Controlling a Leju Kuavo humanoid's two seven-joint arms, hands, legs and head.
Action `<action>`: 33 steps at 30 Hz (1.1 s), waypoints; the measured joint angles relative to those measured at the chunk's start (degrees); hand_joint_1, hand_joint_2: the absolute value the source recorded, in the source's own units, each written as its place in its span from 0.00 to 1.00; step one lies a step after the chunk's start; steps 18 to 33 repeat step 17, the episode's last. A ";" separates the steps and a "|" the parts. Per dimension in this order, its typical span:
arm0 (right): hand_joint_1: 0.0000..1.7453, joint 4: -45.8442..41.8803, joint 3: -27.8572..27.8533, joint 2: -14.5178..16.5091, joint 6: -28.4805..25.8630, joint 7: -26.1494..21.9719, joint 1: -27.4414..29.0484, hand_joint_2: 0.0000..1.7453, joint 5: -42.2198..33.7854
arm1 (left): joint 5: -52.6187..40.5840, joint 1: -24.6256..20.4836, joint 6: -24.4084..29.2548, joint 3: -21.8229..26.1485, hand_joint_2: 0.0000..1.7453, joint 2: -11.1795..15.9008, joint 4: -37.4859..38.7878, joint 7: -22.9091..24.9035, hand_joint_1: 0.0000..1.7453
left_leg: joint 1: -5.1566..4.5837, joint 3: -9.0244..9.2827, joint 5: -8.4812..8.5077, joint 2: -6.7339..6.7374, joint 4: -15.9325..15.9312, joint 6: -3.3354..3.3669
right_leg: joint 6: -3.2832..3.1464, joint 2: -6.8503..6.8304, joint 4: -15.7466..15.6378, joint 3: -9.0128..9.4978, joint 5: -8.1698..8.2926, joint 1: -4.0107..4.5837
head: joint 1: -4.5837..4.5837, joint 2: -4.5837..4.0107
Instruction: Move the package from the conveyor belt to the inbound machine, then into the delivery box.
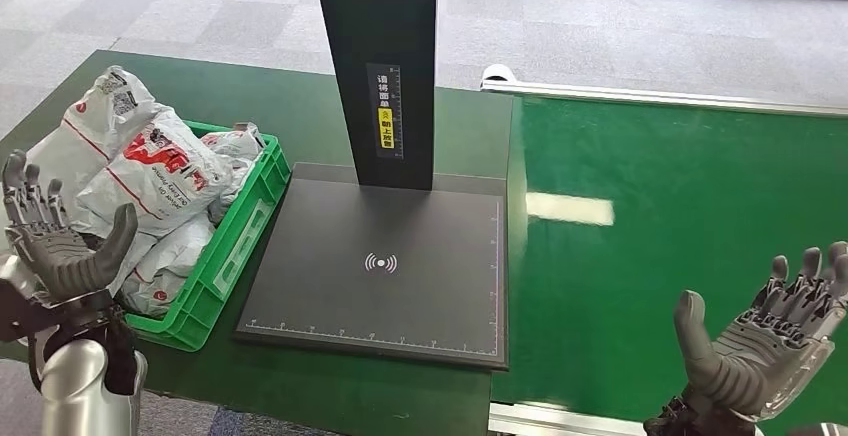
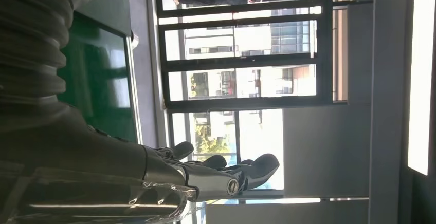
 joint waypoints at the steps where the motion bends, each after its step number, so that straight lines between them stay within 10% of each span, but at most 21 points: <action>1: 0.00 0.49 0.01 -0.17 0.53 0.07 -0.41 1.00 -0.30 | 2.85 0.83 -4.01 -0.92 1.00 -0.02 -2.33 -1.52 0.00 | 0.00 0.00 0.00 0.00 0.00 0.00 | 0.00 0.00 0.00 0.00 0.00 0.00 | 0.01 0.00; 9: 0.00 5.44 0.82 -1.68 5.14 4.65 -3.96 1.00 -0.14 | 6.70 6.34 -20.80 -6.91 1.00 -1.47 -13.13 -2.87 0.00 | 0.00 0.06 0.00 -0.05 0.00 -0.01 | 0.00 -0.04 -0.02 0.02 -0.01 0.00 | 0.00 0.00; 17: 0.00 10.51 4.31 -1.84 9.24 8.85 -4.70 1.00 5.11 | 2.22 8.42 -19.22 -17.55 1.00 -6.22 -2.07 2.32 0.00 | -0.02 0.05 -0.01 -0.06 0.01 0.00 | 0.02 -0.03 -0.02 0.02 0.00 -0.03 | -0.01 0.00; 33: 0.00 10.51 4.31 -1.84 9.24 8.85 -4.70 1.00 5.11 | 2.22 8.42 -19.22 -17.55 1.00 -6.22 -2.07 2.32 0.00 | -0.02 0.05 -0.01 -0.06 0.01 0.00 | 0.02 -0.03 -0.02 0.02 0.00 -0.03 | -0.01 0.00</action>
